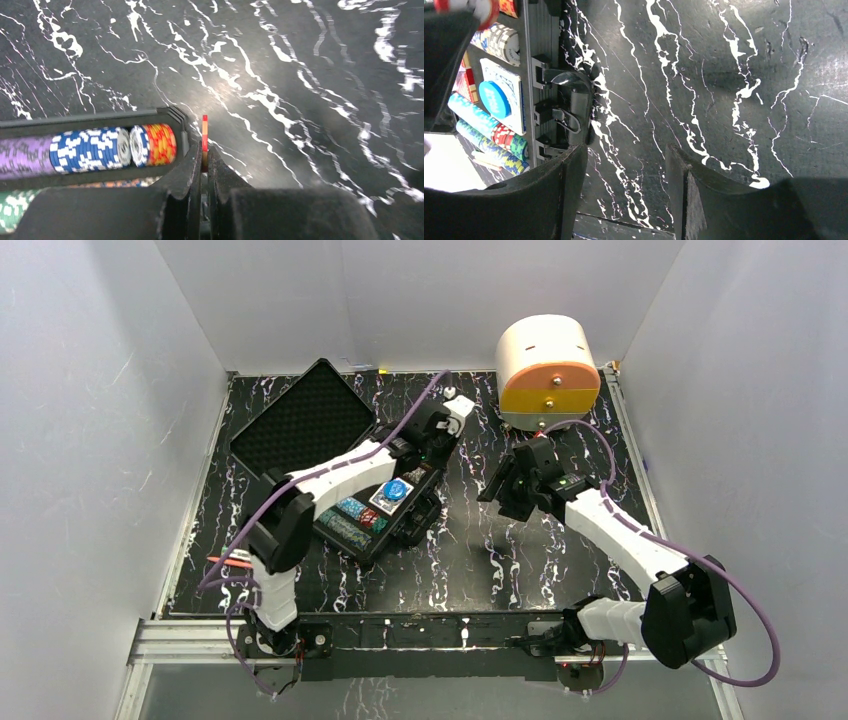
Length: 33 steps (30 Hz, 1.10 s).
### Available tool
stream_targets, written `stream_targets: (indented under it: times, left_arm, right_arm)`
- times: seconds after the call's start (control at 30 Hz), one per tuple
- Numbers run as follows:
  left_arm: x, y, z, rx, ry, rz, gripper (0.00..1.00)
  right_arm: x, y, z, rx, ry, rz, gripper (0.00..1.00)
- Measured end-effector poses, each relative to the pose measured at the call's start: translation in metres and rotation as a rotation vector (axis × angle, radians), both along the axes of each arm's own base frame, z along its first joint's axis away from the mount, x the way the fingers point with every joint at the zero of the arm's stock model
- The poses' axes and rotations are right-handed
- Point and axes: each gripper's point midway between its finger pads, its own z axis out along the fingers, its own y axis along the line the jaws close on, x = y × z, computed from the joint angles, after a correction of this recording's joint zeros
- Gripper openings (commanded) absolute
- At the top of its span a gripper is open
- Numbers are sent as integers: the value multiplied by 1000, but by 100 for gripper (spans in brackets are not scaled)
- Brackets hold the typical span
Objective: Pack up texas hold em set
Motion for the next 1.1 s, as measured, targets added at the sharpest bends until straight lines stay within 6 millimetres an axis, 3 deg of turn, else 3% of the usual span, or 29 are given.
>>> stream_targets:
  times: [0.1, 0.23, 0.67, 0.8, 1.1]
  left_arm:
    - [18, 0, -24, 89, 9, 6, 0]
    - [26, 8, -45, 184, 29, 6, 0]
    - [36, 31, -47, 305, -8, 47, 0]
    - [38, 36, -48, 328, -16, 63, 19]
    - [39, 40, -48, 345, -19, 72, 34]
  right_arm:
    - [-6, -3, -4, -4, 16, -4, 66]
    - [-9, -4, -6, 0, 24, -12, 66]
    - [-11, -3, -7, 6, 34, -11, 66]
    - [-12, -2, -9, 8, 41, -7, 66]
    - [-13, -1, -12, 10, 55, -1, 66]
